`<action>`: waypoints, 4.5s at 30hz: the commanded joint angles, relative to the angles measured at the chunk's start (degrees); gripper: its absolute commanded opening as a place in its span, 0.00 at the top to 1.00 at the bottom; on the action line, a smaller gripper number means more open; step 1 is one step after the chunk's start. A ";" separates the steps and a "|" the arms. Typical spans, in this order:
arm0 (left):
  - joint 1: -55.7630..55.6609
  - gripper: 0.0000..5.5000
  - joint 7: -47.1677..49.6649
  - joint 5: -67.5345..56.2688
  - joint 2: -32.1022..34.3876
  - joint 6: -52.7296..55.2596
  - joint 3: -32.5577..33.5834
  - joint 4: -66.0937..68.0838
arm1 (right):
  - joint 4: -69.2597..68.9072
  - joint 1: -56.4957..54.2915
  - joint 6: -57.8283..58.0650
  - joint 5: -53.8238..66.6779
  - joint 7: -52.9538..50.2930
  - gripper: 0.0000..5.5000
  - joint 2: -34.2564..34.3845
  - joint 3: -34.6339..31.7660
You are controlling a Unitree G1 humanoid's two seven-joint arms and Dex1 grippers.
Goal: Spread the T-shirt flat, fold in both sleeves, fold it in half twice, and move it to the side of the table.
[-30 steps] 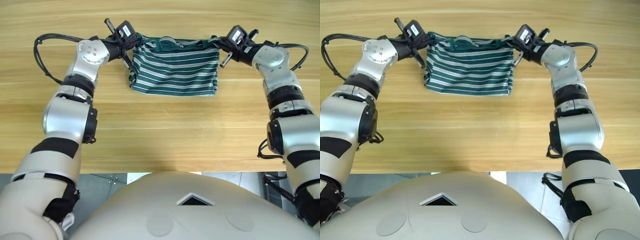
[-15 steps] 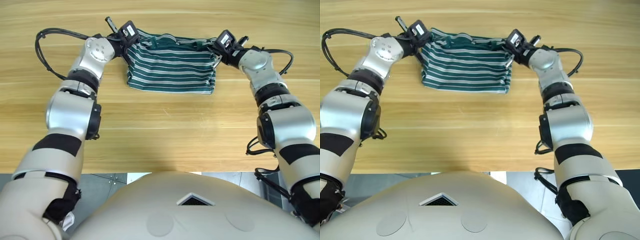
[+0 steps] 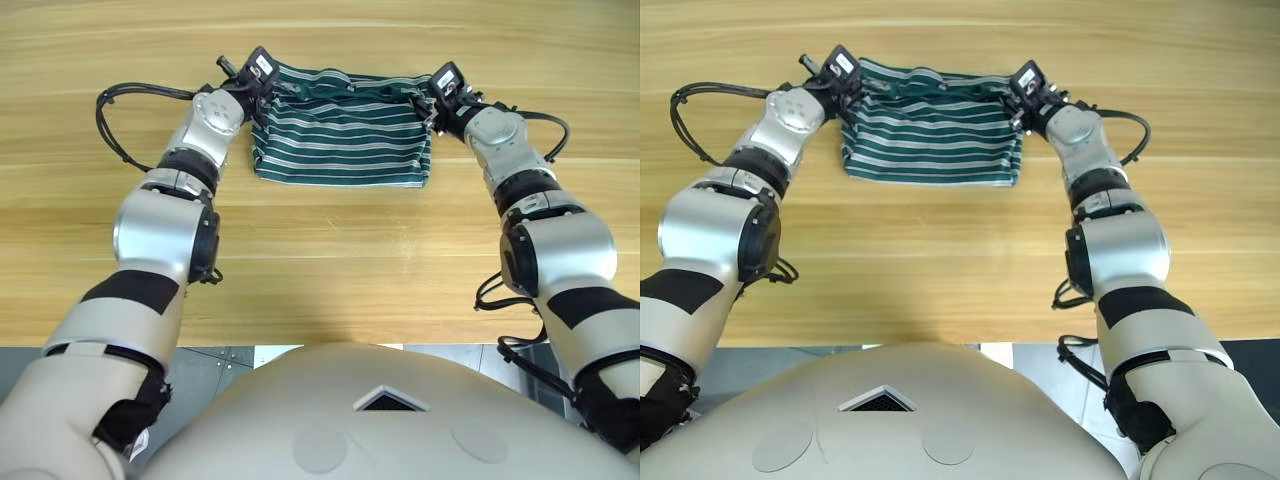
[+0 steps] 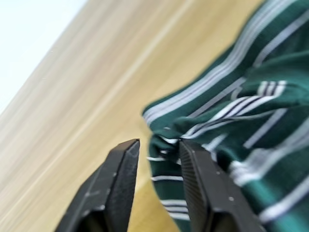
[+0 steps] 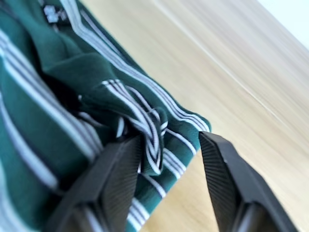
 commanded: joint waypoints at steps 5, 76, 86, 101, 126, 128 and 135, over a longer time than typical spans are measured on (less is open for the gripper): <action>-7.15 0.47 8.51 -3.59 2.93 0.52 7.49 -0.50 | 1.02 -7.41 1.68 8.86 -6.53 0.33 3.30 -11.79; 21.16 0.17 -26.30 -8.52 8.53 -46.92 -4.60 -15.75 | -67.24 34.66 -11.43 11.72 29.32 0.02 -11.82 18.24; 20.33 0.17 -21.21 -6.21 9.51 -45.62 -5.97 -15.33 | -42.20 23.09 -15.42 -6.55 8.76 0.02 1.19 20.83; 19.97 0.17 -15.43 -2.72 9.31 -44.76 -8.22 -14.18 | -33.38 20.86 -19.83 -2.17 5.55 0.02 -8.08 9.89; 30.30 0.17 -48.69 -9.44 21.97 -42.39 -14.19 -26.64 | -63.79 40.02 -11.21 9.48 33.78 0.02 -20.39 14.35; 29.24 0.17 -44.46 -7.07 20.04 -42.67 -14.92 -25.27 | -60.20 39.57 -11.38 5.45 33.48 0.02 -19.66 16.60; 23.16 0.17 -26.47 1.20 16.17 -42.31 -16.75 -18.71 | -56.15 38.77 -12.63 2.31 32.17 0.02 -17.85 19.27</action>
